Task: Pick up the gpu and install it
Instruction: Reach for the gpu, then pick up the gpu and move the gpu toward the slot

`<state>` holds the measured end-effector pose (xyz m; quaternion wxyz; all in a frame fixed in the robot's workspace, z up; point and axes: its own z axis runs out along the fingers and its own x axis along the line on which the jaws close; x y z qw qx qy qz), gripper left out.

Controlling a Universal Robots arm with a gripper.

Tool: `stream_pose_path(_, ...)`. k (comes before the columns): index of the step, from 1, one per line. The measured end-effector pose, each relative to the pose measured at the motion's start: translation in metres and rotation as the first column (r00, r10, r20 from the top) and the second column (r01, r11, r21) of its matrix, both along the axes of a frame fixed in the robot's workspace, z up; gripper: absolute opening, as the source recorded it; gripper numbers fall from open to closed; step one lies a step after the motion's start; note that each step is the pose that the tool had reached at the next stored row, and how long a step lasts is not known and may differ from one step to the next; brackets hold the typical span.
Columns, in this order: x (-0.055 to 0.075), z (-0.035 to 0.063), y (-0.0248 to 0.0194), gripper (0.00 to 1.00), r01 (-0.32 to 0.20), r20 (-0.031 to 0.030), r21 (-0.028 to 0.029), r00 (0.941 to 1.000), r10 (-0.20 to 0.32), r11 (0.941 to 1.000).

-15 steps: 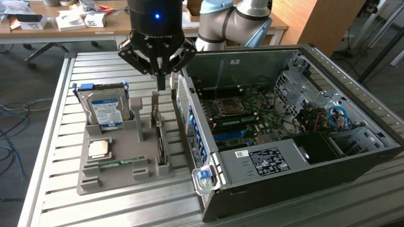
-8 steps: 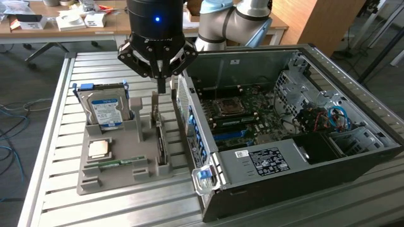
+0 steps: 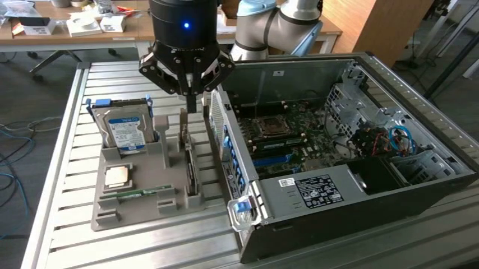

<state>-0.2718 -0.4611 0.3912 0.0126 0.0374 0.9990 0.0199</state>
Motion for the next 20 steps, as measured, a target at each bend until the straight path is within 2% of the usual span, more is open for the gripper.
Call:
stream_pose_path(3, -0.0004, -0.0002, -0.0015, 0.11, 0.0, 0.0, -0.0001, 1.0, 0.0, 1.0)
stream_pose_path(18, -0.0003, -0.0002, -0.0016, 0.11, 0.0, 0.0, -0.0001, 1.0, 0.0, 1.0)
stream_pose_path(19, -0.0003, -0.0002, -0.0016, 0.11, 0.0, 0.0, 0.0, 1.0, 0.0, 1.0)
stream_pose_path(20, -0.0003, -0.0002, -0.0016, 0.17, 0.0, 0.0, 0.0, 1.0, 0.0, 1.0)
